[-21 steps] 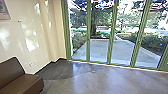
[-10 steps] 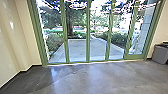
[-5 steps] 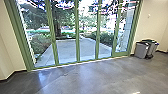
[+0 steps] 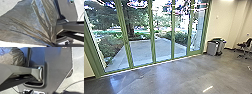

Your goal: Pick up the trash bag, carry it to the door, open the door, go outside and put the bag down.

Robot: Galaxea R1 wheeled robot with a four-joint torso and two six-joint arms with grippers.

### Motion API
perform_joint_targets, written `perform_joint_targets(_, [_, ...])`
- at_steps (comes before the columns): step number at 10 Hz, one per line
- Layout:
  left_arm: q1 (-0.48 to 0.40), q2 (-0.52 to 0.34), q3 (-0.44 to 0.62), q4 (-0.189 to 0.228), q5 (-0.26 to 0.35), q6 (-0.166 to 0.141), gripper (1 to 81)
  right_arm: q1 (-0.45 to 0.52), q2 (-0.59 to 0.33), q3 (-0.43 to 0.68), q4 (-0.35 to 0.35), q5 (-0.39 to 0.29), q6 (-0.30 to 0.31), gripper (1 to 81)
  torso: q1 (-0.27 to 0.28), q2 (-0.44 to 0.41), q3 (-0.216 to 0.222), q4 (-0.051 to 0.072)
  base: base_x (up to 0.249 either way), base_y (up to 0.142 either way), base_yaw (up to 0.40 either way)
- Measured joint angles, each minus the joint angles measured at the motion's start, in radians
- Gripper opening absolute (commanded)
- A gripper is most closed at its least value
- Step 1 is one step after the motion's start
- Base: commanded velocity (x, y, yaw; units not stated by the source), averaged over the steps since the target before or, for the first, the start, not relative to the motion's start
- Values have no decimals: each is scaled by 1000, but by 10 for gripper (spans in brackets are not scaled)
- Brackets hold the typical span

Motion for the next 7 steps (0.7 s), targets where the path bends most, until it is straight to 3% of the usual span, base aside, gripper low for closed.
perform_joint_targets(7, [2, 0, 0, 0, 1, 0, 10, 0, 1, 0, 1, 1, 0, 811, 0, 0, 0, 0, 0, 0, -118])
